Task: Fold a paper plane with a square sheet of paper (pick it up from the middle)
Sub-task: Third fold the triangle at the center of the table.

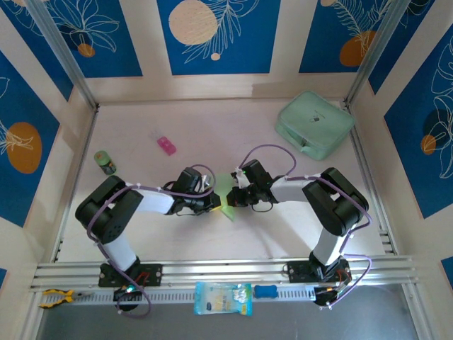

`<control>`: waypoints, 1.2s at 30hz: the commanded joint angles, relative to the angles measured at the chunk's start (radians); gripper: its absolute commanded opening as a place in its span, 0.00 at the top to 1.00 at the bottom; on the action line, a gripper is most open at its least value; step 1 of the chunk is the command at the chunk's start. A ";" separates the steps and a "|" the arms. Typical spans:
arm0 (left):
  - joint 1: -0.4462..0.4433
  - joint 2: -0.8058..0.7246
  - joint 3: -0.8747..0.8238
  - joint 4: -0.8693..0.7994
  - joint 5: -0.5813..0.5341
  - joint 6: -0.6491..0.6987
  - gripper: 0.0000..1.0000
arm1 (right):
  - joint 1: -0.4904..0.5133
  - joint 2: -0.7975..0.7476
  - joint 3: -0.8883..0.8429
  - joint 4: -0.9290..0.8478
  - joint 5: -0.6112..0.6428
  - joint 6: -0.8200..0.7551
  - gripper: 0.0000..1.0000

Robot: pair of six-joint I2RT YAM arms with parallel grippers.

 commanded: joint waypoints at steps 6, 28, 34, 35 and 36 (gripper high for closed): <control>0.007 -0.055 0.009 -0.007 -0.031 0.051 1.00 | -0.007 0.020 -0.022 -0.028 0.008 0.000 0.96; 0.008 0.062 0.019 -0.085 -0.044 0.053 1.00 | -0.031 -0.088 0.002 -0.071 -0.045 0.013 0.71; 0.008 0.068 0.021 -0.077 -0.035 0.052 1.00 | -0.045 -0.188 -0.010 -0.135 -0.067 0.053 0.60; 0.008 0.066 0.021 -0.078 -0.035 0.052 1.00 | -0.045 -0.193 -0.014 -0.133 -0.095 0.059 0.61; 0.008 0.066 0.021 -0.078 -0.038 0.052 1.00 | -0.041 -0.195 -0.017 -0.127 -0.131 0.068 0.63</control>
